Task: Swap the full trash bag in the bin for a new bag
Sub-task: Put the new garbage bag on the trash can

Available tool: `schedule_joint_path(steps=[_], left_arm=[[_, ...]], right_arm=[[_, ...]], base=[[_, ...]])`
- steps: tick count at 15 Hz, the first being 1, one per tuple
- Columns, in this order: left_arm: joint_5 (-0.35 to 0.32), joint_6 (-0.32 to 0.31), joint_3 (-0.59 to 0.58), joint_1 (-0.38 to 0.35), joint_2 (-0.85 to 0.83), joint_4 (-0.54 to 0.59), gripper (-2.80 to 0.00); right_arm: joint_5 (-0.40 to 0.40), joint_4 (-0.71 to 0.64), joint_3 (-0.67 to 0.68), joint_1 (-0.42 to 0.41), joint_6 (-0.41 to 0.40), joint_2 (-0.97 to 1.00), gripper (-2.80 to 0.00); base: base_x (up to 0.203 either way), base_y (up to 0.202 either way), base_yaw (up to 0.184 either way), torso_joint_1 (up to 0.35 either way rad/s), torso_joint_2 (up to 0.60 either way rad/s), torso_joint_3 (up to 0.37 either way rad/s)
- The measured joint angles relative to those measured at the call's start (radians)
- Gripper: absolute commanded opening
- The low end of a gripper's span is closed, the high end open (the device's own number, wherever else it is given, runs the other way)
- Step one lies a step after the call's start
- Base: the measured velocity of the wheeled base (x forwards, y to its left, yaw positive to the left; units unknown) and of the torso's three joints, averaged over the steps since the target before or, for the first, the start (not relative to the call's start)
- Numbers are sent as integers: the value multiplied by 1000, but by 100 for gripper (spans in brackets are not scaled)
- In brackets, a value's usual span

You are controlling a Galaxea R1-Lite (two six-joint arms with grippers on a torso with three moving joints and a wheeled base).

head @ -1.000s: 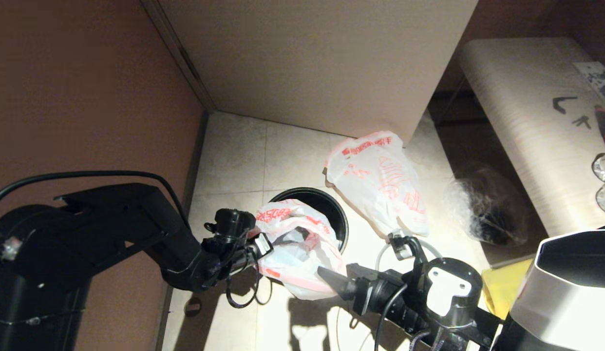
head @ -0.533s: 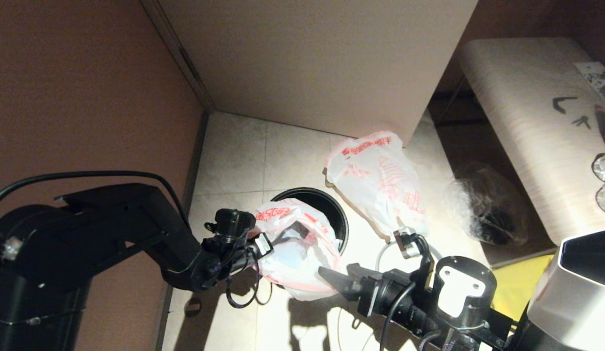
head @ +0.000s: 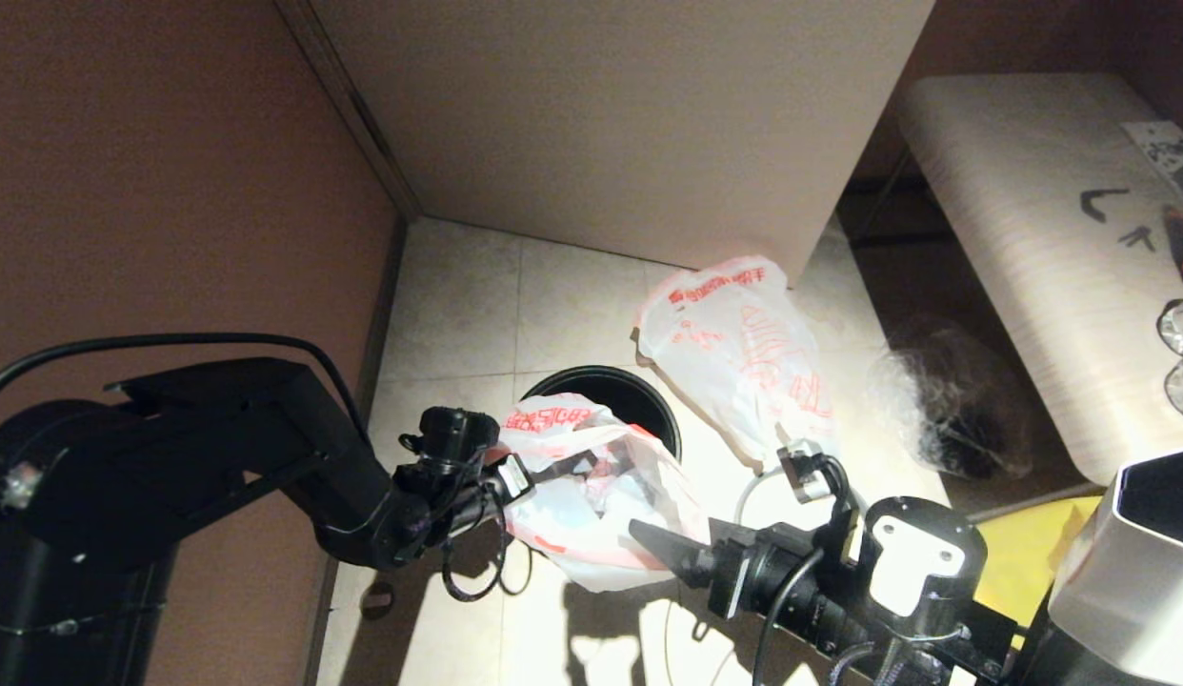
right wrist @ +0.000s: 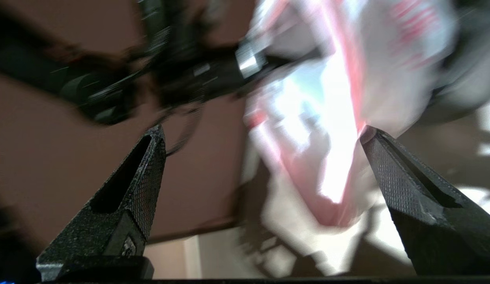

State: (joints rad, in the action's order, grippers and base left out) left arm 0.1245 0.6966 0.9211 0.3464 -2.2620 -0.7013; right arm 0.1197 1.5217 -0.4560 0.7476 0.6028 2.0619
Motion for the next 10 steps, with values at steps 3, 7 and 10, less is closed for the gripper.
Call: schedule_joint_path(steps=[3,7,10], left_arm=[[-1,0,-4,2,7,-1,-280],[-2,2,-11,10,14,-3,-280],[-6,2,-13,11,14,-4,-280]], right_arm=[[-45,-1,1,-64,-103,-25,0],[-70,-40,-4,-28,-204,-75,-280],[-136,-159,-62,4,-273,-81,-280]], base=[[0,0,0,0,0,0],[0,0,0,0,0,0],[0,0,0,0,0,0]])
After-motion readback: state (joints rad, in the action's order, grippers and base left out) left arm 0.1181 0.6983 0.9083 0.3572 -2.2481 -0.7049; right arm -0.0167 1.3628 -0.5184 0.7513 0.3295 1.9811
